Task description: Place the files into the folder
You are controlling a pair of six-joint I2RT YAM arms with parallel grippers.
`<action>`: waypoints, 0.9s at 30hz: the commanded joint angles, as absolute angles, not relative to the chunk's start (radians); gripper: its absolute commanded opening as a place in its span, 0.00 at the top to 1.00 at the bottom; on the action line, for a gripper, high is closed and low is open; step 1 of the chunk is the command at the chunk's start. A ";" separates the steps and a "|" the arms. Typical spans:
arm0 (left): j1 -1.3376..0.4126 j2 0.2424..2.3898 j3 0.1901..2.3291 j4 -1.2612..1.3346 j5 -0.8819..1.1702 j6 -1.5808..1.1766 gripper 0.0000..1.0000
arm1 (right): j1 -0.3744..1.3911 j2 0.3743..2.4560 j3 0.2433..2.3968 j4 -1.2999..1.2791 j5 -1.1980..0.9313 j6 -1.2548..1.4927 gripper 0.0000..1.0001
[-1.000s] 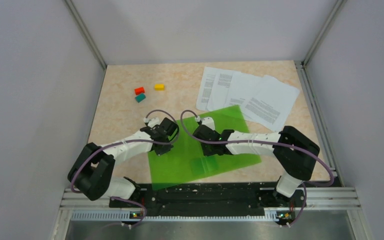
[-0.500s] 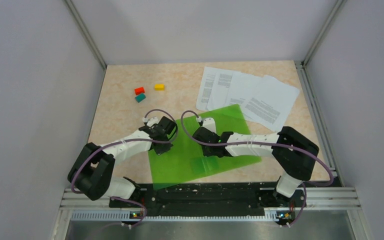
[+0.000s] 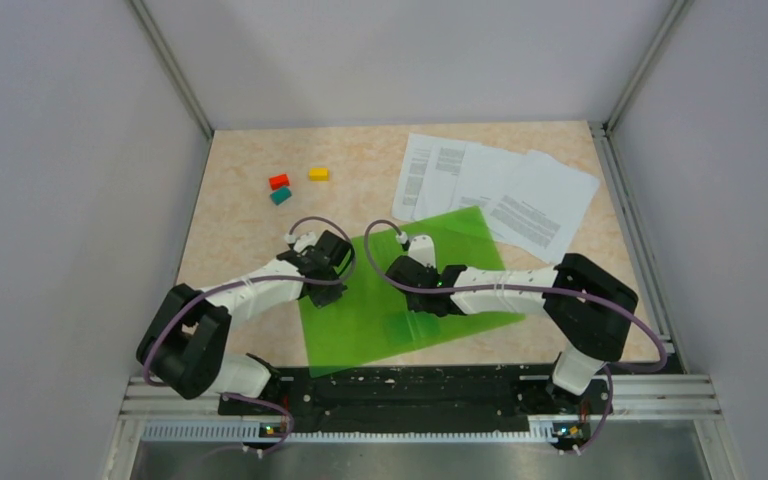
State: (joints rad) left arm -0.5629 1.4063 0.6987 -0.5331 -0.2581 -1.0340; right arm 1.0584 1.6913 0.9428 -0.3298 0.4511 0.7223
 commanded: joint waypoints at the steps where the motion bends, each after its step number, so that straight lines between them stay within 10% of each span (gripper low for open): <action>1: -0.552 1.479 0.641 -0.571 -0.240 -1.026 1.00 | 1.052 1.719 0.881 -0.508 0.519 0.723 0.96; 27: -0.550 1.484 0.647 -0.562 -0.224 -1.026 1.00 | 0.995 1.581 0.896 -0.438 0.426 0.633 0.90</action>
State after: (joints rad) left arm -0.5568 1.4212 0.7044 -0.4694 -0.2016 -1.0386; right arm 1.0004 1.6264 0.8917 -0.4355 0.4473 0.6682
